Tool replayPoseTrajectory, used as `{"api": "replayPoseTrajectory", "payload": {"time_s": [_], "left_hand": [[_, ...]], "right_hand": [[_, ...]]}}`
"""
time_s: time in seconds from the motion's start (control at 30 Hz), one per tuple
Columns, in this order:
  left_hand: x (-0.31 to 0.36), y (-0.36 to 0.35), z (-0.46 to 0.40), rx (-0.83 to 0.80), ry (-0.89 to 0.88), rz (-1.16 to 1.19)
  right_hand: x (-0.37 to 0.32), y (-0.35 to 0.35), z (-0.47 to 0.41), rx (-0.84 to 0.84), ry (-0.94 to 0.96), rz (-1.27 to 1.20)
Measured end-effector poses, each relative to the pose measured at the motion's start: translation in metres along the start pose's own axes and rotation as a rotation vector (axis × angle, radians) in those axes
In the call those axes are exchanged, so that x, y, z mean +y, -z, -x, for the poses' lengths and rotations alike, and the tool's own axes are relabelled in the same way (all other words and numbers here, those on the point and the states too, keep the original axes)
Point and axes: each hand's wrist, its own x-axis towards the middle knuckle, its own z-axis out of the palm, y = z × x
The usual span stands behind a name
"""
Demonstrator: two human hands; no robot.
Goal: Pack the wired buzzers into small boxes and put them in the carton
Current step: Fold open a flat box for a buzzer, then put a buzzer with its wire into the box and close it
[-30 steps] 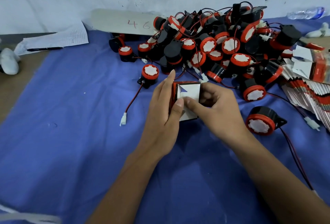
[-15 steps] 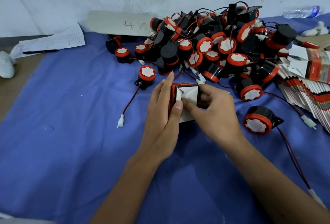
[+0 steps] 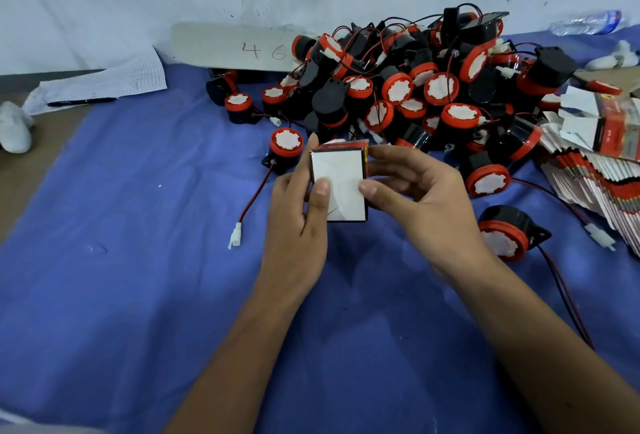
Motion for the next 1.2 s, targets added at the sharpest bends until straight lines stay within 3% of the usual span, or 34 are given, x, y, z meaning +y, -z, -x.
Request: {"api": "replayPoseTrajectory", "payload": {"time_s": [0.07, 0.17, 0.23, 0.33, 0.43, 0.63, 0.83, 0.93, 1.07, 1.2], "left_hand": [[0.001, 0.003, 0.000, 0.016, 0.032, 0.010], [0.010, 0.004, -0.001, -0.069, 0.243, 0.451], [0.011, 0.008, -0.003, -0.062, 0.271, 0.503], [0.009, 0.011, -0.002, -0.048, 0.202, 0.302], [0.009, 0.012, 0.000, -0.049, 0.137, 0.120], [0.004, 0.020, -0.004, -0.040, 0.078, -0.016], [-0.003, 0.009, -0.002, -0.075, 0.054, -0.079], [-0.003, 0.004, -0.003, -0.053, -0.019, -0.219], [-0.002, 0.004, -0.002, 0.046, -0.014, -0.200], [0.003, 0.005, -0.001, 0.083, 0.014, -0.152]], "right_hand": [[-0.001, 0.001, 0.001, 0.011, 0.058, 0.130], [-0.001, 0.002, 0.003, -0.006, 0.166, 0.363], [0.000, 0.003, 0.003, -0.049, 0.267, 0.509], [0.005, -0.001, 0.003, -0.128, 0.447, 0.700], [0.006, -0.004, 0.004, -0.160, 0.552, 0.742], [0.002, 0.003, 0.004, -0.049, 0.437, 0.565], [-0.014, 0.015, -0.002, -0.045, 0.393, 0.646], [-0.034, 0.043, -0.014, -0.114, 0.178, 0.970], [-0.053, 0.086, -0.015, -0.417, -0.280, 1.418], [-0.057, 0.102, -0.012, -0.502, -0.560, 1.360]]}}
